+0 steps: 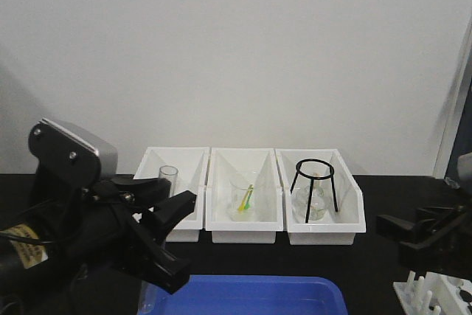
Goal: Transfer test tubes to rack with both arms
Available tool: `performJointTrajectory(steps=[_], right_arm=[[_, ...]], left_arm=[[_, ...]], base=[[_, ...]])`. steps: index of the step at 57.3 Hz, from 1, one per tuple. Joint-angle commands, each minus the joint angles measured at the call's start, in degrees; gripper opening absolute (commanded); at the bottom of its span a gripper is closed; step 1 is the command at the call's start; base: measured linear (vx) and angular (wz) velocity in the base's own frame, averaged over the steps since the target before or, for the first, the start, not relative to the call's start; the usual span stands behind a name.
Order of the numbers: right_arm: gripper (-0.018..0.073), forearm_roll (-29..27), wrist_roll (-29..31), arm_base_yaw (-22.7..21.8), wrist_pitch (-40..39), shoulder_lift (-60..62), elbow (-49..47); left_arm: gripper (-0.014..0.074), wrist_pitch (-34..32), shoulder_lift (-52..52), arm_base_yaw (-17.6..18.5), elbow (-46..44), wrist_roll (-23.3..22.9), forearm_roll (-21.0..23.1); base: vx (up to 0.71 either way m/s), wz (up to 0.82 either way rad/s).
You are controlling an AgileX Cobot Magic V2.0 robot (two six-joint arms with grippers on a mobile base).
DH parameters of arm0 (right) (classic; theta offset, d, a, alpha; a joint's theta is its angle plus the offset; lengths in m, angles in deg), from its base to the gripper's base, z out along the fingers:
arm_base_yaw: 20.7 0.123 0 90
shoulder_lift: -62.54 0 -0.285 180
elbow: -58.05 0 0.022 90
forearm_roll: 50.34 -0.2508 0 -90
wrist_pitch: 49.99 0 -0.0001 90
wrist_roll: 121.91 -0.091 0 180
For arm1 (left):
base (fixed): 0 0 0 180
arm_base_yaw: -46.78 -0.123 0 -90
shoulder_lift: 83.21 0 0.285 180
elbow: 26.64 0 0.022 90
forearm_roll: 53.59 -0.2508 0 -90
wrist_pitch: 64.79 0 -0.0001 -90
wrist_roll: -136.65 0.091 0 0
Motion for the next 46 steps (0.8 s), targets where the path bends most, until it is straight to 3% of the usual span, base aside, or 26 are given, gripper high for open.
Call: performJointTrajectory(steps=[1, 5, 12, 20, 28, 36, 46], right_arm=[[0.0435, -15.2, 15.9, -0.2, 4.1, -0.8, -2.1], [0.043, -22.9, 24.7, -0.2, 8.8, -2.1, -2.1], [0.0428, -29.0, 32.7, -0.2, 17.5, -4.6, -2.1], [0.0428, -30.8, 36.2, -0.2, 27.1, -7.0, -2.1], [0.0428, -33.3, 39.8, 0.0, 32.2, -8.7, -2.1], [0.0428, -34.1, 45.2, 4.2, 32.2, -9.2, -2.1], [0.0428, -34.3, 45.5, 9.0, 31.1, -9.2, -2.1]], left_arm=[[-0.002, -5.5, 0.3, 1.3, -4.0, -0.8, 0.6], [-0.002, -5.0, -0.4, 1.8, -6.0, -1.6, 0.6], [-0.002, -4.6, -0.7, 1.8, -8.1, -5.5, 0.6], [-0.002, -3.9, -1.3, 2.1, -8.7, -6.5, 0.6], [-0.0022, -3.9, -3.1, 4.9, -8.6, -6.7, 0.5], [-0.0022, -6.8, -5.2, 8.2, -8.7, -6.8, 0.5], [-0.0022, -7.6, -6.7, 10.3, -8.7, -6.8, 0.6]], base=[[0.0, 0.0], [0.0, 0.0], [0.0, 0.0], [0.0, 0.0], [0.0, 0.0], [0.0, 0.0], [0.0, 0.0]])
